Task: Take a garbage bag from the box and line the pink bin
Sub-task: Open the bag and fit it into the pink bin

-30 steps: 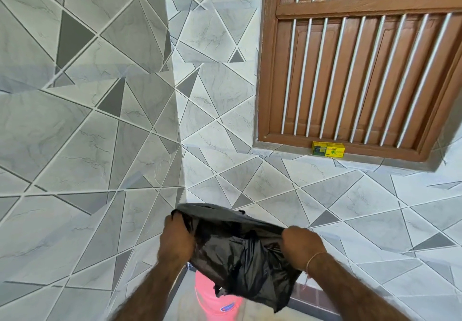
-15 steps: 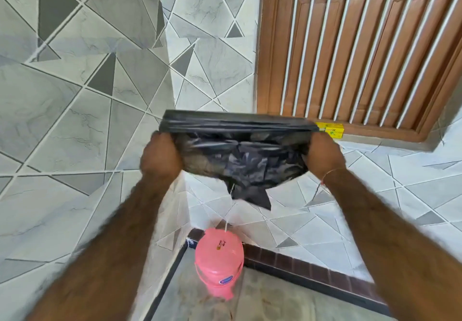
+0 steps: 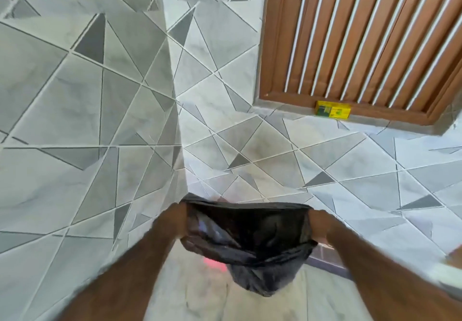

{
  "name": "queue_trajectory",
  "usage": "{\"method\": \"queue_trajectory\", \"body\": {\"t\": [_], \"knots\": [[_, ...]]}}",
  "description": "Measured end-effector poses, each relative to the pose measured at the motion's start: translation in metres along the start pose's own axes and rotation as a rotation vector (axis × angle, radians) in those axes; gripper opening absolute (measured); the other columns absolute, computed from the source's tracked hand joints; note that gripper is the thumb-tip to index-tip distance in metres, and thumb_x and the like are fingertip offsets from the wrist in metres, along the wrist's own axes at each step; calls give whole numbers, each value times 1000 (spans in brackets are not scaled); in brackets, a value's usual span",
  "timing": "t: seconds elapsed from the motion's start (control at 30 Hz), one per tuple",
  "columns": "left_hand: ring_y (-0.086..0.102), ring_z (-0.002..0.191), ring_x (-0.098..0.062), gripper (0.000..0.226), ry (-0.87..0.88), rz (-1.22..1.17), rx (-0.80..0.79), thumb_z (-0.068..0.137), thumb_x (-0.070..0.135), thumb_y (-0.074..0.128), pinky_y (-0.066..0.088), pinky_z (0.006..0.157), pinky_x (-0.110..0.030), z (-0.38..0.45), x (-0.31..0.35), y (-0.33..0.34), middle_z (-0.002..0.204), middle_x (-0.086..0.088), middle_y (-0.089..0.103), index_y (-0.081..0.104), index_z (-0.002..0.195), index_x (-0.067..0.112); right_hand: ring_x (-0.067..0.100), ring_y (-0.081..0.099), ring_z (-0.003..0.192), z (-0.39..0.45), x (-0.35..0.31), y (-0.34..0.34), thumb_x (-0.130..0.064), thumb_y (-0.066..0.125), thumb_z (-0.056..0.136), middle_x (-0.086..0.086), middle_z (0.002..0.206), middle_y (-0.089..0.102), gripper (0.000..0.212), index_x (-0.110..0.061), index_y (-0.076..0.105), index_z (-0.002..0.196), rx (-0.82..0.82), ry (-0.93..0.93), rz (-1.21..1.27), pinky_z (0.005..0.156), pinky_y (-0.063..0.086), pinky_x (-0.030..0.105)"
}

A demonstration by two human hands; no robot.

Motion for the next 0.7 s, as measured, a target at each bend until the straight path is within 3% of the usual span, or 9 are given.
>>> {"method": "queue_trajectory", "body": {"t": [0.1, 0.23, 0.4, 0.53, 0.57, 0.63, 0.7], "knots": [[59, 117, -31, 48, -38, 65, 30, 85, 37, 58, 50, 98, -41, 0, 8, -3, 127, -9, 57, 49, 128, 16, 32, 63, 112, 4, -4, -7, -35, 53, 86, 14, 121, 67, 40, -11, 58, 118, 92, 18, 70, 92, 53, 37], [59, 115, -36, 48, -138, -90, 92, 85, 35, 53, 50, 96, -42, 5, 16, 3, 126, -15, 60, 55, 127, 11, 34, 61, 113, 8, -7, -3, -52, 46, 94, 19, 119, 66, 53, -5, 63, 112, 168, 78, 169, 93, 50, 38], [65, 101, -38, 41, -235, -400, 284, 79, 26, 69, 54, 88, -40, 6, 31, 9, 112, -18, 69, 64, 113, 3, 34, 63, 113, 10, -16, -2, -23, 59, 87, 16, 122, 65, 32, -7, 60, 115, 221, 111, 196, 93, 51, 38], [58, 112, -36, 37, -67, -14, 109, 88, 17, 53, 47, 98, -41, 16, 43, 2, 125, -18, 56, 51, 122, 4, 40, 60, 115, 20, -19, -25, -12, 51, 87, 21, 124, 59, 36, -5, 51, 122, 221, 74, 215, 95, 50, 43], [56, 112, -37, 37, -36, 53, 112, 89, 16, 48, 47, 97, -43, 21, 47, -10, 125, -18, 53, 48, 124, 6, 42, 60, 114, 22, -18, -41, -11, 51, 86, 23, 124, 59, 37, -4, 50, 123, 261, 54, 234, 95, 50, 45], [59, 102, -42, 37, -18, 46, 276, 85, 12, 47, 51, 85, -49, 30, 60, -44, 118, -17, 48, 43, 122, 11, 45, 62, 105, 29, -15, -80, -7, 49, 84, 25, 117, 59, 31, -4, 52, 116, 454, 20, 301, 88, 51, 47], [61, 87, -42, 41, 32, -68, 610, 77, 9, 51, 51, 68, -49, 29, 77, -74, 109, -13, 47, 42, 116, 17, 44, 64, 87, 31, -12, -113, -6, 49, 84, 24, 105, 60, 22, -8, 53, 105, 827, -25, 408, 73, 52, 45]]}}
Point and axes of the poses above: each hand's wrist, its own z-axis towards the middle knuckle, its own y-axis out of the palm, x = y × z, the point moved 2 cm from there along z, towards the middle knuckle
